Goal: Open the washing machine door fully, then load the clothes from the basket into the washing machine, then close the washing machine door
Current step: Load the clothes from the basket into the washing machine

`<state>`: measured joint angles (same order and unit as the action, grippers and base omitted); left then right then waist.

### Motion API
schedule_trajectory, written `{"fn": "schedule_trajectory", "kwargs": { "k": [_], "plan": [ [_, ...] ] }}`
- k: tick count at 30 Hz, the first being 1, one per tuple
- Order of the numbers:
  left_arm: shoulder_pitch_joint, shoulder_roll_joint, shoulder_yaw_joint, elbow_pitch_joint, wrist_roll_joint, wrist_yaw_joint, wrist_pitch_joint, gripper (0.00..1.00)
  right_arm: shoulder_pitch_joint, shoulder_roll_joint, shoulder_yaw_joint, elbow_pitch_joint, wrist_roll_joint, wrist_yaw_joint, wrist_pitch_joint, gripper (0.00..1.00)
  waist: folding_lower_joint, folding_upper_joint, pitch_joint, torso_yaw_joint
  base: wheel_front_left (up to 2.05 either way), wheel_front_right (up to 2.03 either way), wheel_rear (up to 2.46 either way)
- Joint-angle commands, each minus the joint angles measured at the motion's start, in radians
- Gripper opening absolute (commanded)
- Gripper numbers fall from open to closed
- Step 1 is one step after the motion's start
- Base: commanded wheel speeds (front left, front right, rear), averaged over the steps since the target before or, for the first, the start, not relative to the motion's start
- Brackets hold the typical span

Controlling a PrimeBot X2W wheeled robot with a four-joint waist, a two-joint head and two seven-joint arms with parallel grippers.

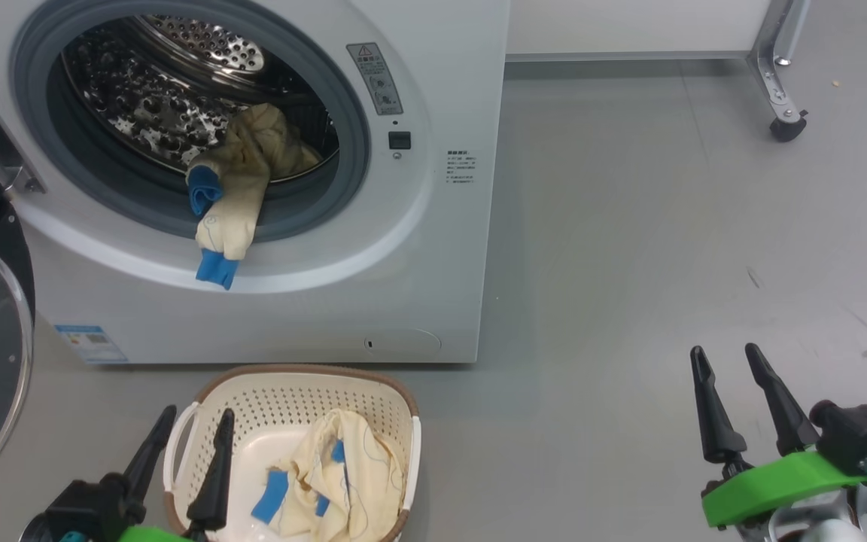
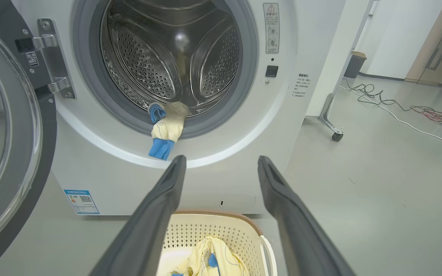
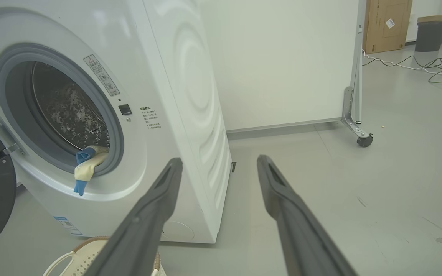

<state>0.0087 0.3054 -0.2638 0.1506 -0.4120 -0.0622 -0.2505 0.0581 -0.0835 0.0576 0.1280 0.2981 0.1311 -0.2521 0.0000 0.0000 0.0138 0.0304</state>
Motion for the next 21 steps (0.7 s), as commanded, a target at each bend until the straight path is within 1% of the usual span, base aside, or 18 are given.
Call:
{"fn": "schedule_trajectory", "kwargs": {
  "k": [1,14,21],
  "plan": [
    [-0.042,0.012,0.048,-0.024,0.013,-0.004,-0.011,1.00,-0.017,-0.013,0.020,-0.028,0.005,0.000,-0.010,1.00,0.0000,0.0000,0.002,0.000,0.00,0.00,0.00],
    [-0.058,-0.010,0.073,-0.008,0.037,-0.022,-0.011,1.00,-0.029,-0.009,0.016,-0.030,0.002,0.000,-0.010,1.00,0.0000,0.0000,0.024,-0.001,0.00,0.00,0.00],
    [-0.091,-0.022,0.082,0.008,0.040,-0.032,-0.011,1.00,-0.048,-0.007,0.017,-0.036,-0.003,0.000,-0.010,1.00,0.0000,0.0000,0.071,-0.008,0.00,0.00,0.00]
  ]
}}
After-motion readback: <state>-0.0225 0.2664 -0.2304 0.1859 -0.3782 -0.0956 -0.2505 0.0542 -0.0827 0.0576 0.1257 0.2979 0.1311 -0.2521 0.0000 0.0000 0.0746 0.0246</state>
